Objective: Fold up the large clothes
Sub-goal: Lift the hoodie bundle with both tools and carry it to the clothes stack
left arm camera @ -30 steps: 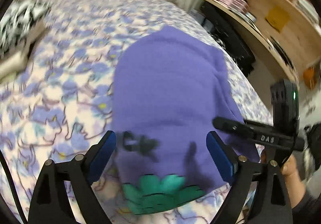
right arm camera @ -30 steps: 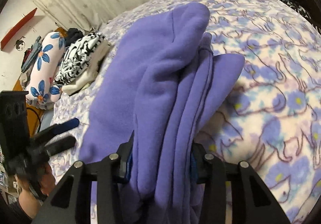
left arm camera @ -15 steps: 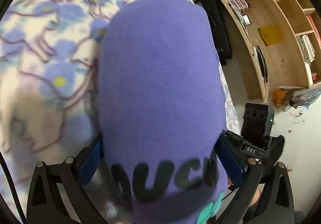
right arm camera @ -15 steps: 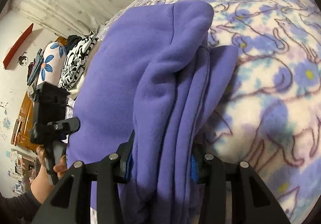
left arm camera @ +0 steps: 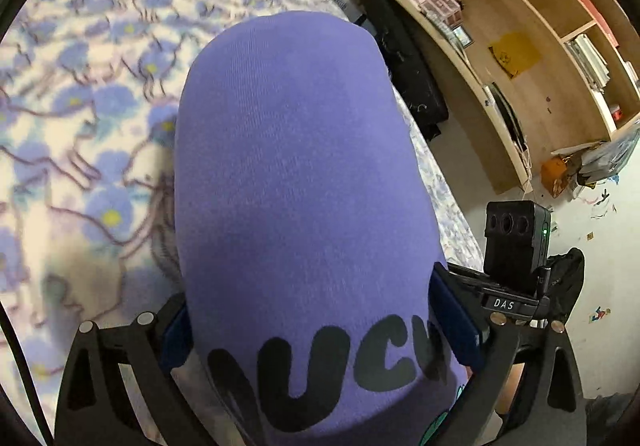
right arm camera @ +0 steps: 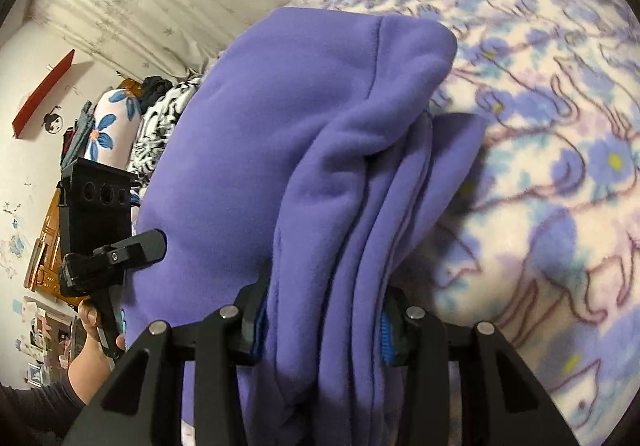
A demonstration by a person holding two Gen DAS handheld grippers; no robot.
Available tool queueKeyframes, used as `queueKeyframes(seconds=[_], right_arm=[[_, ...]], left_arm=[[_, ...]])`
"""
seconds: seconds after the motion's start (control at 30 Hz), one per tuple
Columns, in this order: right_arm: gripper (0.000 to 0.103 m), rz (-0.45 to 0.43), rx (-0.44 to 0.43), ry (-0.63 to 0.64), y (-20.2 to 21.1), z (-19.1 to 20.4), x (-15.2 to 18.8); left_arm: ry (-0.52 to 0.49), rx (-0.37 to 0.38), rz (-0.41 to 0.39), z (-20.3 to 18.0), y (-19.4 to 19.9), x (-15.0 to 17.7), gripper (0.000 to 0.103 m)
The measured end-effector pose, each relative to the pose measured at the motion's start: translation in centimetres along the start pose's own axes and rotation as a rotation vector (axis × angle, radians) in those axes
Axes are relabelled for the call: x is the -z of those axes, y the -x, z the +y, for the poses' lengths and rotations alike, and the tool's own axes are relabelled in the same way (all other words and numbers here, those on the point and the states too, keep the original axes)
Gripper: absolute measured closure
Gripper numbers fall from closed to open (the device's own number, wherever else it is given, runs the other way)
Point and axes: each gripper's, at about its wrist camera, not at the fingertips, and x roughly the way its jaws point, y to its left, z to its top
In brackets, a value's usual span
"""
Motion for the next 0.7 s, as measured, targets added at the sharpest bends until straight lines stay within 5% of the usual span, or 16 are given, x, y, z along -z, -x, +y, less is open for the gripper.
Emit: queueKeyframes(seconds=[0.37, 0.57, 0.7], right_arm=[[0.062, -0.063, -0.152, 0.170, -3.4, 17.9, -7.0], [0.062, -0.095, -0.281, 0.202, -10.7, 28.9, -14.7], [0.062, -0.118, -0.348, 0.172, -16.9, 33.6, -20.0]], left_arm=[[0.040, -0.124, -0.183, 2.8, 22.4, -4.5, 0.004], [-0.011, -0.280, -0.287, 7.5, 36.6, -11.3, 0.003], [-0.036, -0.345, -0.323, 12.3, 42.2, -17.4, 0.003]])
